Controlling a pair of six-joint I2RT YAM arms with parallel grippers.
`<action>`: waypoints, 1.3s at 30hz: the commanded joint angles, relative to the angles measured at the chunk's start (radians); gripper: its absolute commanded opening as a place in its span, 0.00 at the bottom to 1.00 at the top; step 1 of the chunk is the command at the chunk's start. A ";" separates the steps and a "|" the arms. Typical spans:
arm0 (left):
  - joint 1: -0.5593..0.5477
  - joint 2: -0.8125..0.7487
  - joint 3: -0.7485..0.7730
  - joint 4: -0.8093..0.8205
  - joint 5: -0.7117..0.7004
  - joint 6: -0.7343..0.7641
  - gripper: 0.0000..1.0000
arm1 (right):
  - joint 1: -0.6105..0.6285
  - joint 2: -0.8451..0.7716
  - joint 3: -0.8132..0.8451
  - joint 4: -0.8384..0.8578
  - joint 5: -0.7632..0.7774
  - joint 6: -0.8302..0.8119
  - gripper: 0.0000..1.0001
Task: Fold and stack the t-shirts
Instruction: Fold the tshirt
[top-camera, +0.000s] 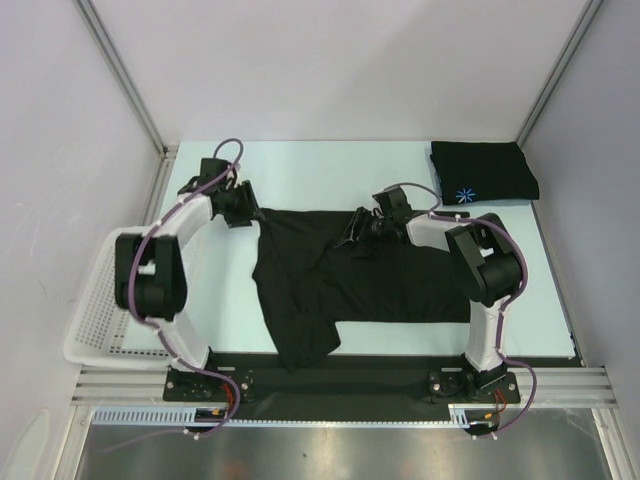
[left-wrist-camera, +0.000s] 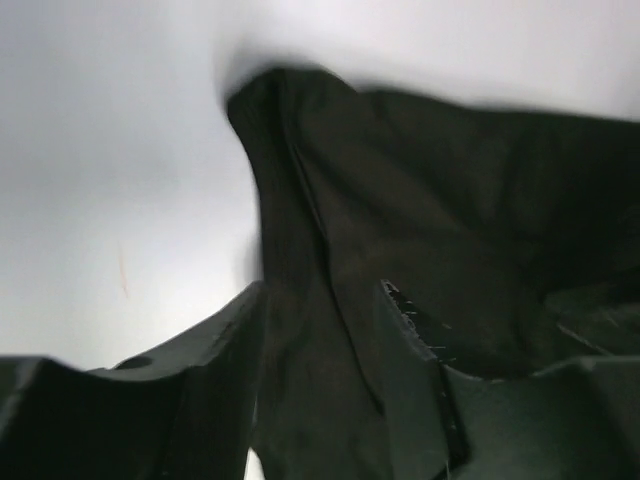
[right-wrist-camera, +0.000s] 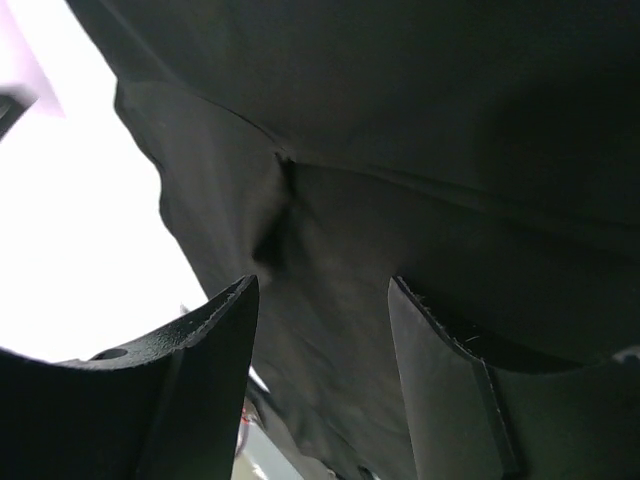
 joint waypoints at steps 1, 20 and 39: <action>-0.065 -0.211 -0.105 -0.014 -0.034 0.031 0.48 | 0.003 -0.061 0.043 -0.106 0.019 -0.116 0.61; -0.545 -0.120 -0.249 0.137 -0.273 0.106 0.71 | -0.014 -0.252 -0.202 -0.041 -0.013 -0.099 0.47; -0.499 0.077 0.020 -0.028 -0.518 0.265 0.48 | 0.050 -0.086 -0.075 0.124 -0.094 0.088 0.41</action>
